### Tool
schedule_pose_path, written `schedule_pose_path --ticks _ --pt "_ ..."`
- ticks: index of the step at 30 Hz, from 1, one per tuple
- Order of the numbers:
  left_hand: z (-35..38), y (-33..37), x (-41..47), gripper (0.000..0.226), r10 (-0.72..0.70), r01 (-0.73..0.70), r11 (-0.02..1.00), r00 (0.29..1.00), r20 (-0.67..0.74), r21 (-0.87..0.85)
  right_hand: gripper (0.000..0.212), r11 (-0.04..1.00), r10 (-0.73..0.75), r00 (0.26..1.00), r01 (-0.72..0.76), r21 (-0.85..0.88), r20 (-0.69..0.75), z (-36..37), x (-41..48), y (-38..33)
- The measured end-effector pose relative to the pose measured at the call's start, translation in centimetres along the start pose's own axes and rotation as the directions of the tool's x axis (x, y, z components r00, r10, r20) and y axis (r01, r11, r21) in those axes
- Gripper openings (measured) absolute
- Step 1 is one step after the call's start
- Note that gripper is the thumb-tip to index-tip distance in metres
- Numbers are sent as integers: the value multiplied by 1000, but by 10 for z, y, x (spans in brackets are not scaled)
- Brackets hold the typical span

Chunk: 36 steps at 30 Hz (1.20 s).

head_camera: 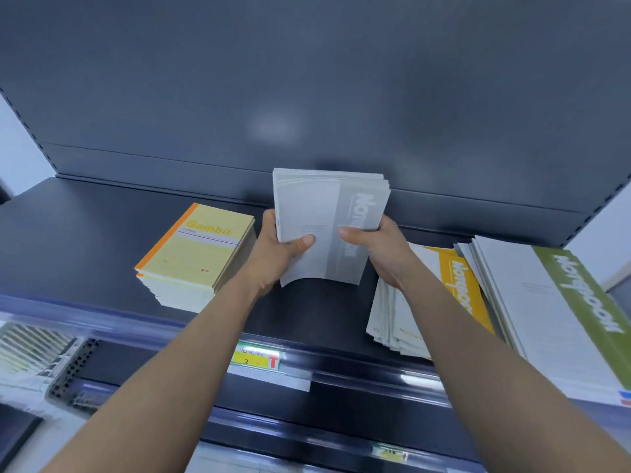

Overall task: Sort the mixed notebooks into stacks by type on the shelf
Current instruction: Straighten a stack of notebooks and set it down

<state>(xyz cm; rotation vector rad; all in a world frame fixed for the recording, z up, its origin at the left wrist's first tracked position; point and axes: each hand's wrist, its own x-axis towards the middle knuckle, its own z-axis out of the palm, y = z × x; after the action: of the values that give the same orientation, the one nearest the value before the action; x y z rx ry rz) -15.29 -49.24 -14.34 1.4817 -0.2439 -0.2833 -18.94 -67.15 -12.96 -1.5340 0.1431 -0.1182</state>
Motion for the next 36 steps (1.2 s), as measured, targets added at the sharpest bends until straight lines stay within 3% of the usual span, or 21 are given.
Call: schedule_pose_path --ticks 5,7,11,15,22,24,27,30,32,36 --pt "-4 -5 0 82 78 -78 996 997 3 40 82 999 -30 998 28 -45 -51 12 -7 -1" --pt "-5 -6 0 77 101 -100 994 995 -5 34 83 998 -45 995 42 -37 -95 16 -9 0" --pt "-5 -2 -2 67 106 -104 993 994 -31 53 77 1000 -20 986 16 -27 -163 21 -12 -4" --pt "-6 3 1 69 145 -152 977 988 55 147 74 997 -15 985 3 -72 -172 23 -10 -5" --pt "-1 9 0 44 105 -98 968 994 -16 230 43 979 -73 965 21 -202 -250 24 -18 -3" --pt "-1 15 3 40 60 -51 972 998 -30 230 38 978 -66 962 10 -207 -265 25 -20 -9" --pt "-3 28 11 40 -60 66 960 998 -31 272 33 977 82 957 -132 -167 -277 22 -14 -14" --pt "-2 32 10 30 -245 246 930 969 -39 273 48 925 233 915 -313 -214 -329 23 -12 -14" --pt "0 28 3 27 -339 341 890 939 -63 303 46 888 258 898 -366 -280 -357 25 -15 -7" --pt "0 14 -5 40 -375 391 824 919 -124 409 47 802 304 871 -452 -390 -386 33 -20 10"
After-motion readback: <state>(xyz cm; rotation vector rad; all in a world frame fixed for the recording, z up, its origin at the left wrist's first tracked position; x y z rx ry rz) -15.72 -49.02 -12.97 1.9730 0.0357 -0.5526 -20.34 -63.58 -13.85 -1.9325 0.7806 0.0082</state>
